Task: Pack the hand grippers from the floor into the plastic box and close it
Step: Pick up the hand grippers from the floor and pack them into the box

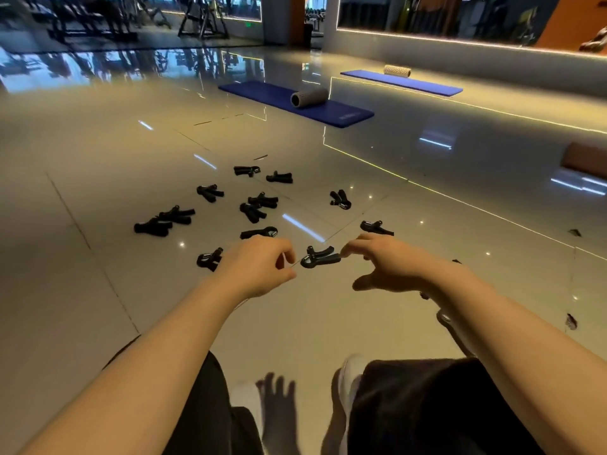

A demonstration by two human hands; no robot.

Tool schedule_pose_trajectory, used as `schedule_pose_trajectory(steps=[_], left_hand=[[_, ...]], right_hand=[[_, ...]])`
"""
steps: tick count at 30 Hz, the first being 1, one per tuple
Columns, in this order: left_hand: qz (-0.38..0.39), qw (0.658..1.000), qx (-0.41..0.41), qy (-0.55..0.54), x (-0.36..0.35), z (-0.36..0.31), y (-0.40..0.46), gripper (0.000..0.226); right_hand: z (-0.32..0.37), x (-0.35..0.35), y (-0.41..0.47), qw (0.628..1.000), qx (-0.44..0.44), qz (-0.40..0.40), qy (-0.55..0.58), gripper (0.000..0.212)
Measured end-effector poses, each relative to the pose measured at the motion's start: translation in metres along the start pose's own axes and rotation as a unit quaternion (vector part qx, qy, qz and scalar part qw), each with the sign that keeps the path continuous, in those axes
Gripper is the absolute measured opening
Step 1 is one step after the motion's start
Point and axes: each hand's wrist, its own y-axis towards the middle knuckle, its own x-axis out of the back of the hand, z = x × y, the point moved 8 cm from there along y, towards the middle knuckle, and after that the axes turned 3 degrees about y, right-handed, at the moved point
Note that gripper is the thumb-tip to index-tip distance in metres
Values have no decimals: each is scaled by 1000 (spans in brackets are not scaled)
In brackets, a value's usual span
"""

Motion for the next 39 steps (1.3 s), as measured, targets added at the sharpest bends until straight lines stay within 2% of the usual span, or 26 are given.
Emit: schedule_pose_trajectory(steps=[4, 6, 8, 11, 14, 17, 20, 22, 25, 29, 31, 35, 39], left_hand=[[107, 994, 0, 7, -29, 27, 33, 34], [157, 985, -4, 65, -31, 46, 60, 39], [147, 982, 11, 114, -20, 69, 96, 40], [111, 991, 41, 64, -22, 100, 152, 37], [111, 991, 58, 42, -58, 130, 192, 40], [154, 978, 14, 138, -107, 158, 219, 53], [130, 976, -5, 174, -154, 199, 247, 55], [137, 980, 28, 143, -198, 232, 250, 61], [209, 964, 85, 141, -275, 281, 228, 70], [276, 939, 158, 132, -342, 329, 193, 70], [291, 932, 172, 133, -354, 340, 181, 73], [249, 943, 183, 126, -345, 356, 187, 78], [289, 934, 164, 133, -353, 363, 199, 82]], right_hand=[[-32, -1, 59, 996, -41, -18, 78, 83], [-46, 11, 95, 994, -51, -57, 82, 85], [-54, 9, 124, 995, -48, -52, 77, 85], [-61, -13, 167, 999, -26, 9, 18, 84], [-77, -24, 219, 999, -20, 19, -46, 82], [-94, -58, 275, 992, -25, 55, -107, 81], [-114, -127, 323, 987, -34, 112, -109, 76], [-127, -179, 343, 975, -21, 168, -141, 74], [-150, -246, 360, 958, -13, 235, -166, 73], [-182, -303, 378, 972, -67, 197, -112, 77], [-186, -322, 377, 968, -70, 215, -106, 76], [-186, -334, 375, 966, -61, 223, -116, 74], [-187, -332, 377, 954, -52, 243, -167, 85]])
